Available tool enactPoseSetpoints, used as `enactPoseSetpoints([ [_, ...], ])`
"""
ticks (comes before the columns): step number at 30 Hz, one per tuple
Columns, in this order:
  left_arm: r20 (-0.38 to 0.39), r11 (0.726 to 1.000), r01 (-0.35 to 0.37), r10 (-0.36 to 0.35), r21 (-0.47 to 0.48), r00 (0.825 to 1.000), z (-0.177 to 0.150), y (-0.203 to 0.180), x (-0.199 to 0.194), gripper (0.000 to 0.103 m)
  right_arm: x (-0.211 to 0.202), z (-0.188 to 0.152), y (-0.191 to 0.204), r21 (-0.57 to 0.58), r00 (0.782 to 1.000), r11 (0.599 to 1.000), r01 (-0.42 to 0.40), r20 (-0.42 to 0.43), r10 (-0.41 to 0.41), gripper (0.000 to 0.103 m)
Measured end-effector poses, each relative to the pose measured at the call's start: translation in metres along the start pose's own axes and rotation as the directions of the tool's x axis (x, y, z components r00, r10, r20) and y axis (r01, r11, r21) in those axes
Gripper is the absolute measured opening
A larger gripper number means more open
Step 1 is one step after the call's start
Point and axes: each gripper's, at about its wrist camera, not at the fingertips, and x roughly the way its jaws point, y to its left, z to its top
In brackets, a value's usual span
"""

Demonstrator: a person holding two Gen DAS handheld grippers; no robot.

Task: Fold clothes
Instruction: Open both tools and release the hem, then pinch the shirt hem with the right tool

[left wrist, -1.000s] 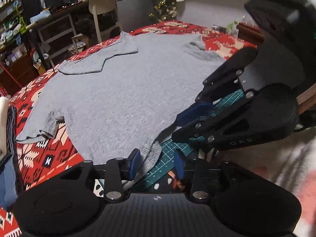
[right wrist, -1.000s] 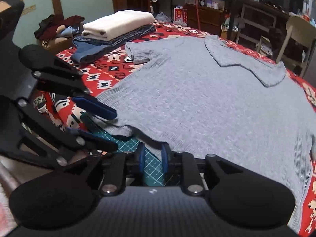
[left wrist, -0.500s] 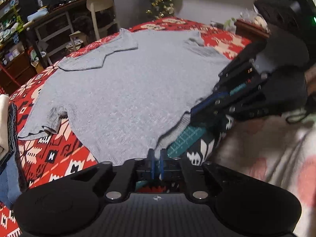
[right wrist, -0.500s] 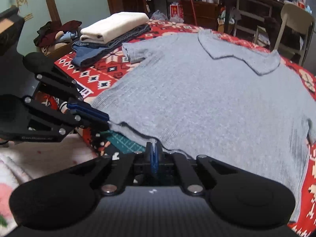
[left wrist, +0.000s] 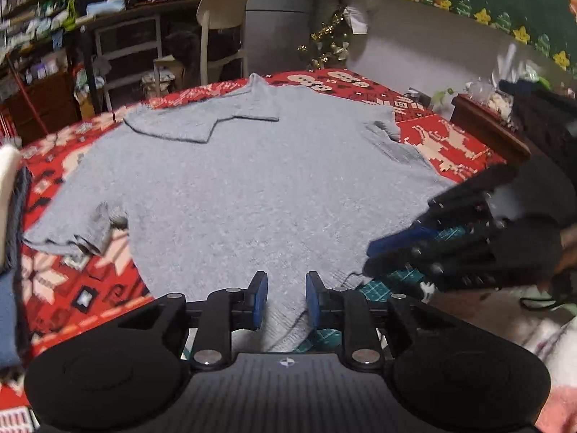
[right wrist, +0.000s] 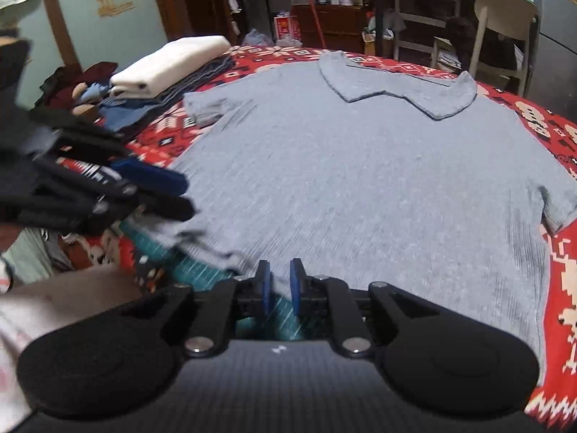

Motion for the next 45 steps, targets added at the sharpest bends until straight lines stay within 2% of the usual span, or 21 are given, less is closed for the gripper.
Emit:
enactPoseSetpoints([
  [4, 0.01, 1.0, 0.016, -0.017, 0.024, 1.0, 0.006, -0.008, 0.003, 0.023, -0.017, -0.011, -0.005, 0.025, 1.0, 1.0, 0.005, 0.016, -0.005, 0.013],
  [6, 0.022, 0.999, 0.018, -0.019, 0.051, 1.0, 0.009, -0.015, 0.006, 0.028, -0.028, -0.015, -0.011, 0.05, 0.999, 0.999, 0.016, 0.033, -0.017, 0.018],
  [9, 0.005, 0.998, 0.042, -0.042, 0.042, 0.999, 0.013, -0.02, 0.021, 0.029, -0.043, -0.017, -0.03, 0.109, 0.994, 0.991, 0.074, 0.068, -0.082, 0.021],
  [11, -0.008, 0.998, 0.059, -0.059, 0.032, 0.998, 0.016, -0.022, 0.032, 0.029, -0.045, -0.017, -0.046, 0.167, 0.989, 0.978, 0.124, 0.061, -0.136, 0.022],
  [15, -0.037, 0.997, 0.063, -0.061, 0.044, 0.997, 0.013, -0.026, 0.042, 0.029, -0.03, -0.013, -0.06, 0.225, 0.99, 0.967, 0.121, 0.04, -0.133, 0.023],
  [21, -0.057, 0.996, 0.06, -0.056, 0.068, 0.997, -0.005, -0.021, 0.032, 0.029, -0.03, -0.029, -0.026, 0.043, 0.979, 0.979, 0.201, 0.008, -0.202, 0.023],
  [24, -0.044, 0.999, 0.043, -0.042, 0.027, 0.998, -0.01, -0.011, 0.021, 0.029, -0.041, -0.035, -0.026, 0.083, 0.986, 0.983, 0.166, -0.002, -0.166, 0.023],
  [28, 0.006, 0.997, 0.041, -0.041, -0.059, 0.999, -0.012, 0.003, 0.005, 0.029, -0.055, -0.029, -0.038, 0.166, 0.986, 0.975, 0.147, 0.048, -0.157, 0.021],
  [29, 0.015, 0.997, 0.034, -0.033, -0.073, 0.999, -0.012, 0.006, 0.003, 0.029, -0.055, -0.024, -0.041, 0.172, 0.985, 0.973, 0.152, 0.059, -0.164, 0.015],
  [30, 0.022, 0.996, 0.023, -0.021, -0.084, 1.0, -0.011, 0.01, 0.001, 0.029, -0.053, -0.019, -0.043, 0.177, 0.983, 0.972, 0.158, 0.068, -0.172, 0.002],
  [31, 0.024, 0.996, 0.007, -0.005, -0.094, 1.0, -0.011, 0.013, 0.0, 0.029, -0.047, -0.013, -0.045, 0.179, 0.982, 0.971, 0.161, 0.07, -0.176, 0.0],
  [34, 0.014, 0.989, -0.053, 0.056, -0.135, 0.998, -0.014, 0.025, -0.003, 0.029, -0.028, -0.003, -0.048, 0.187, 0.988, 0.973, 0.136, 0.049, -0.147, 0.0],
  [37, 0.003, 0.976, -0.102, 0.105, -0.193, 0.994, -0.023, 0.039, -0.013, 0.029, -0.018, -0.012, -0.041, 0.171, 0.99, 0.975, 0.14, 0.002, -0.143, 0.001],
  [42, -0.022, 0.948, -0.141, 0.14, -0.287, 0.99, -0.041, 0.059, -0.031, 0.03, -0.036, -0.03, -0.04, 0.216, 0.993, 0.969, 0.121, -0.015, -0.12, 0.002],
  [45, -0.024, 0.929, -0.135, 0.135, -0.344, 0.991, -0.046, 0.068, -0.037, 0.034, -0.048, -0.029, -0.047, 0.246, 0.992, 0.961, 0.123, 0.006, -0.128, 0.01],
])
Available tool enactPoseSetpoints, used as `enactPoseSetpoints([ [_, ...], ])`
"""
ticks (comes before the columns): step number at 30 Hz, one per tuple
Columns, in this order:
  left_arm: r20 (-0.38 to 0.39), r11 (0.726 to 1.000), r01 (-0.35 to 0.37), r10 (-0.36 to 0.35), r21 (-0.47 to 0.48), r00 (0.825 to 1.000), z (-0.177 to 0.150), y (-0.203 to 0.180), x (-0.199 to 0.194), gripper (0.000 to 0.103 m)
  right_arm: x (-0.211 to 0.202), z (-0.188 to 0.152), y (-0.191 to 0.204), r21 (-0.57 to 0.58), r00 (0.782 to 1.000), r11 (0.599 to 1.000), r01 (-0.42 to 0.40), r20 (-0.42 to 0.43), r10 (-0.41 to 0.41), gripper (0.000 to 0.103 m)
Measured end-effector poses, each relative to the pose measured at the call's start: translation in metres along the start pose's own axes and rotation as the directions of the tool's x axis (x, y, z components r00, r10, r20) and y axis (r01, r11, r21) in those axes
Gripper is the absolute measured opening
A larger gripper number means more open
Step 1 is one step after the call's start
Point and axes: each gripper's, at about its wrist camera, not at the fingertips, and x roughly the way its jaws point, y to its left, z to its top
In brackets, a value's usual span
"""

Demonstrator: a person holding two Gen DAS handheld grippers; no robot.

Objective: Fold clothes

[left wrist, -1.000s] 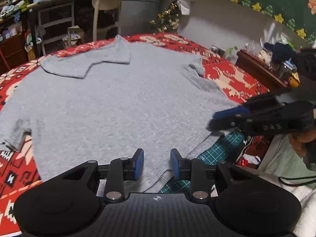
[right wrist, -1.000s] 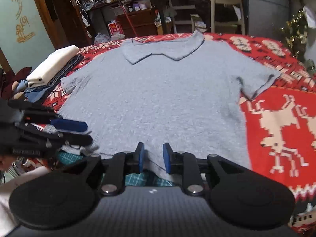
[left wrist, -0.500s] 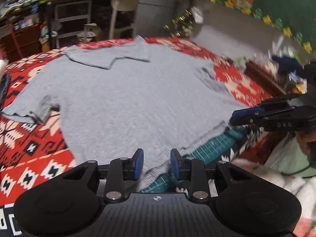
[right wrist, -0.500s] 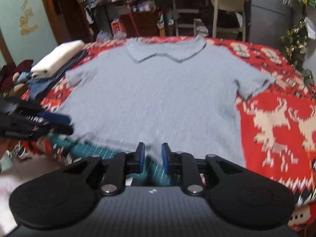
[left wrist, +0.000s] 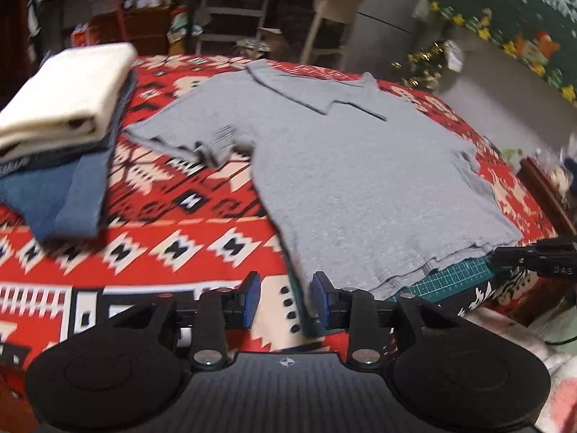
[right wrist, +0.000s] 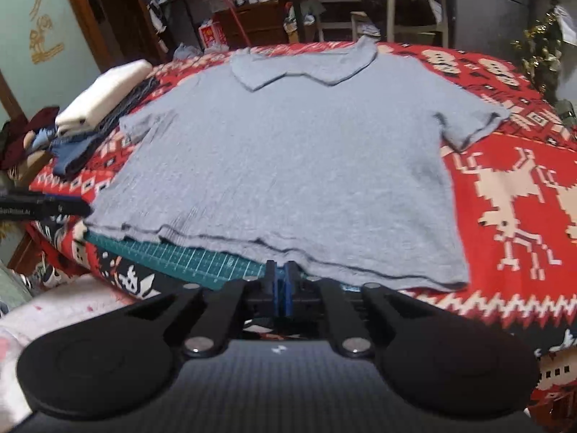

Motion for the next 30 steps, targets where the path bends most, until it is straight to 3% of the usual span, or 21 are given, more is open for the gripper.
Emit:
enactPoseSetpoints([
  [4, 0.001, 0.996, 0.046, -0.046, -0.078, 0.999, 0.002, 0.007, 0.0, 0.036, -0.007, 0.012, -0.01, 0.021, 0.999, 1.0, 0.015, 0.032, -0.016, 0.01],
  [9, -0.025, 0.996, 0.06, -0.061, -0.066, 0.998, 0.008, 0.0, 0.013, 0.032, -0.016, 0.023, -0.033, 0.069, 0.997, 0.997, 0.041, 0.064, -0.046, 0.022],
  [10, -0.04, 0.996, 0.057, -0.06, -0.065, 0.997, 0.008, -0.001, 0.016, 0.025, -0.019, 0.023, -0.039, 0.08, 0.996, 0.995, 0.054, 0.07, -0.06, 0.022],
  [11, -0.057, 0.996, 0.053, -0.057, -0.066, 0.997, 0.008, -0.001, 0.02, 0.01, -0.022, 0.024, -0.046, 0.092, 0.994, 0.993, 0.071, 0.074, -0.078, 0.022],
  [14, -0.055, 0.999, 0.027, -0.028, -0.021, 0.998, 0.009, -0.007, 0.017, 0.002, -0.03, 0.022, -0.066, 0.128, 0.988, 0.984, 0.126, 0.075, -0.136, 0.022],
  [17, -0.048, 1.0, -0.006, 0.007, 0.028, 0.999, 0.009, -0.01, 0.01, 0.002, -0.033, 0.015, -0.085, 0.16, 0.979, 0.969, 0.189, 0.045, -0.199, 0.021],
  [24, -0.066, 0.998, -0.04, 0.044, 0.055, 0.997, 0.003, -0.011, 0.011, 0.002, -0.021, -0.01, -0.094, 0.154, 0.983, 0.972, 0.178, 0.009, -0.182, 0.017],
  [30, -0.068, 1.0, -0.002, 0.003, 0.013, 0.998, 0.007, -0.007, 0.009, 0.004, -0.034, -0.01, -0.097, 0.169, 0.98, 0.967, 0.192, 0.023, -0.198, 0.017],
])
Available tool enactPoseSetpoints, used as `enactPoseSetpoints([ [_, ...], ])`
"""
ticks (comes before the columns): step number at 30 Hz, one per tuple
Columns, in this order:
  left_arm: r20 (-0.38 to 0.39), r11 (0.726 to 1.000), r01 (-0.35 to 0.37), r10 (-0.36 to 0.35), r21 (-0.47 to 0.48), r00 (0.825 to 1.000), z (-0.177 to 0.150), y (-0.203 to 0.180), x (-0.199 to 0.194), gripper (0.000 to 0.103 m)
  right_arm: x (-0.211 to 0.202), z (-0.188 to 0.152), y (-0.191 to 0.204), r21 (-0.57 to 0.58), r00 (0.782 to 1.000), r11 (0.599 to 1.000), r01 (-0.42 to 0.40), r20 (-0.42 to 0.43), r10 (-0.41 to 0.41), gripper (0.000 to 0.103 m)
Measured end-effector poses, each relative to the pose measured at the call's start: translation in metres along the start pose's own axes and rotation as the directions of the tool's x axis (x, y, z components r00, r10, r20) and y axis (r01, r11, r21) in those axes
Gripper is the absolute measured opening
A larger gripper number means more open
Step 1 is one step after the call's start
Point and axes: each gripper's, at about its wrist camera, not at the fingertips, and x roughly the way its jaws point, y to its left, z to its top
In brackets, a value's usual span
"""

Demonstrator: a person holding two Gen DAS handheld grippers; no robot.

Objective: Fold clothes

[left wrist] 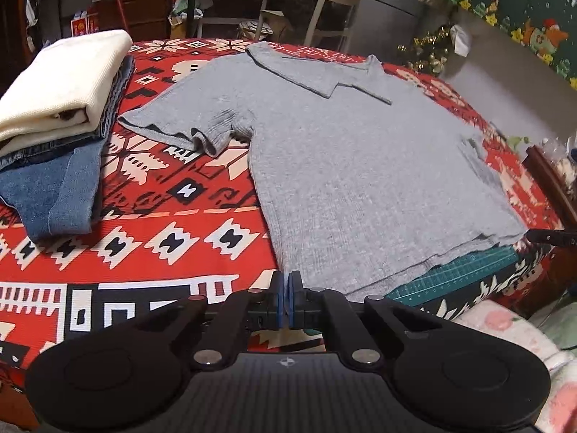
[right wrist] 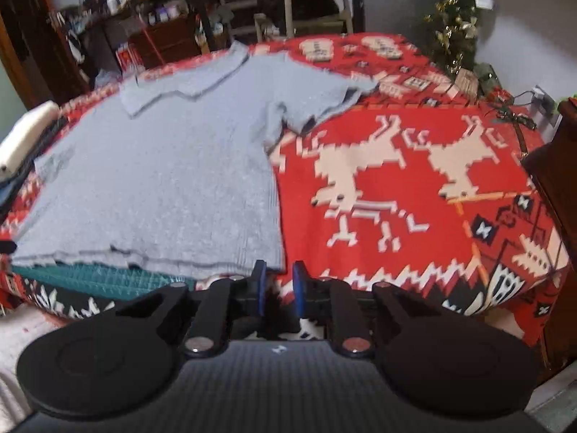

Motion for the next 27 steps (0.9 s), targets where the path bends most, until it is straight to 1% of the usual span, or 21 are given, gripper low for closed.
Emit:
enactPoseSetpoints([
  [1, 0.004, 1.0, 0.012, -0.012, -0.013, 1.0, 0.001, 0.001, 0.0, 0.006, 0.0, 0.004, 0.0, 0.004, 1.0, 1.0, -0.002, 0.018, 0.002, 0.017],
  [3, 0.011, 0.999, 0.027, -0.026, -0.032, 1.0, 0.002, 0.002, -0.001, 0.007, 0.0, 0.013, 0.0, 0.008, 0.999, 1.0, -0.006, 0.05, 0.005, 0.018],
  [7, 0.012, 0.999, 0.021, -0.02, -0.026, 1.0, 0.004, -0.001, 0.0, 0.007, 0.023, 0.026, 0.004, 0.001, 0.999, 1.0, -0.01, 0.052, 0.01, 0.018],
  [8, 0.012, 1.0, 0.02, -0.019, -0.023, 1.0, 0.005, -0.002, 0.0, 0.007, 0.029, 0.028, 0.006, 0.002, 0.999, 1.0, -0.015, 0.048, 0.015, 0.016],
  [9, 0.013, 1.0, 0.019, -0.019, -0.02, 1.0, 0.005, -0.003, -0.001, 0.007, 0.033, 0.028, 0.007, -0.005, 0.999, 1.0, -0.013, 0.042, 0.013, 0.008],
  [10, 0.011, 1.0, 0.017, -0.017, -0.016, 1.0, 0.005, -0.004, -0.001, 0.007, 0.035, 0.026, 0.011, -0.027, 0.999, 1.0, 0.004, 0.031, -0.003, 0.002],
  [13, 0.017, 1.0, 0.01, -0.01, -0.019, 1.0, 0.005, -0.003, -0.006, 0.007, 0.034, 0.017, 0.017, -0.076, 0.999, 0.996, 0.042, 0.008, -0.042, 0.002],
  [16, 0.031, 0.999, 0.018, -0.017, -0.035, 0.999, 0.008, 0.0, -0.011, 0.007, 0.023, 0.012, 0.015, -0.075, 0.998, 0.996, 0.058, 0.005, -0.058, 0.002],
  [19, 0.049, 0.999, 0.027, -0.026, -0.034, 0.998, 0.016, -0.001, -0.012, 0.007, 0.013, 0.022, 0.011, -0.046, 0.998, 0.999, 0.025, 0.064, -0.022, 0.002],
  [21, 0.06, 0.999, 0.03, -0.029, -0.025, 0.998, 0.022, -0.004, -0.012, 0.007, 0.016, 0.034, 0.014, -0.042, 0.996, 0.999, -0.001, 0.084, 0.004, 0.002],
  [24, 0.064, 0.999, 0.037, -0.037, 0.001, 0.997, 0.027, -0.012, -0.011, 0.007, 0.032, 0.052, 0.027, -0.091, 0.994, 0.996, -0.016, 0.108, 0.026, 0.002],
  [27, 0.06, 0.999, 0.051, -0.052, 0.02, 0.997, 0.026, -0.017, -0.01, 0.01, 0.054, 0.067, 0.032, -0.084, 0.993, 0.996, -0.025, 0.117, 0.034, 0.002],
])
